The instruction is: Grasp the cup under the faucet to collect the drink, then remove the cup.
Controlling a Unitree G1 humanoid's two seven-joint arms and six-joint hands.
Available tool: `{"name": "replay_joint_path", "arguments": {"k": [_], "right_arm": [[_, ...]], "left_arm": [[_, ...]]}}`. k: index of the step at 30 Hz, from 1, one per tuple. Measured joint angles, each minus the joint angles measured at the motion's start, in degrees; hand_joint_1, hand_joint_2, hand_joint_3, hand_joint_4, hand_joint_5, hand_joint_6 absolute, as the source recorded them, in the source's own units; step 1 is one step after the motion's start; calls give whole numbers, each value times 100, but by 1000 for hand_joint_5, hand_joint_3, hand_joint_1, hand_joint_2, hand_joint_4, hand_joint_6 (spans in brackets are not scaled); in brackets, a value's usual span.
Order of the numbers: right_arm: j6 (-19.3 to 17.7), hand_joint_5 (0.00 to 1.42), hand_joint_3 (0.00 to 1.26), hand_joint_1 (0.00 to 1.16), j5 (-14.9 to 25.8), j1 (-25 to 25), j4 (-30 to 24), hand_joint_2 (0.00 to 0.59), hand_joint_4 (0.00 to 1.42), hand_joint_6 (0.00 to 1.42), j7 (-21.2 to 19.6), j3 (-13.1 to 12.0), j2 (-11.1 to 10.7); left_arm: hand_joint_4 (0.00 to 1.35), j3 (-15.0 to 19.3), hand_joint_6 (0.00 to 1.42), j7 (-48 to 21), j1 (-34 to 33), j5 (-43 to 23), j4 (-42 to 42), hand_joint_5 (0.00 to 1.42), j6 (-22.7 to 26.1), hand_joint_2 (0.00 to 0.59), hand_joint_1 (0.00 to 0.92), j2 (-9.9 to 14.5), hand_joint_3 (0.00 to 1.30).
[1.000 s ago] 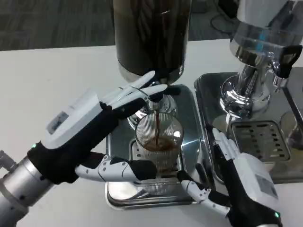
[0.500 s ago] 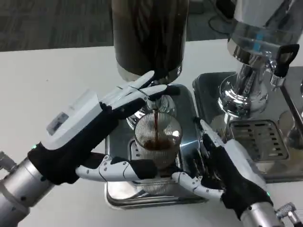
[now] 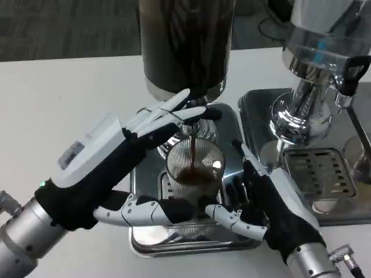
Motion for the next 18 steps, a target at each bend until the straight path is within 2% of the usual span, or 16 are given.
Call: {"name": "replay_joint_path", "arguments": {"k": [9, 18], "right_arm": [[-135, 0, 0, 576, -11, -84, 79, 189, 0, 33, -176, 39, 124], [-145, 0, 0, 585, -89, -93, 82, 188, 0, 34, -180, 45, 122]], "left_arm": [[17, 15, 78, 62, 22, 4, -28, 220, 26, 117, 0, -1, 206], [0, 120, 30, 168, 73, 19, -40, 162, 29, 127, 0, -8, 154]]}}
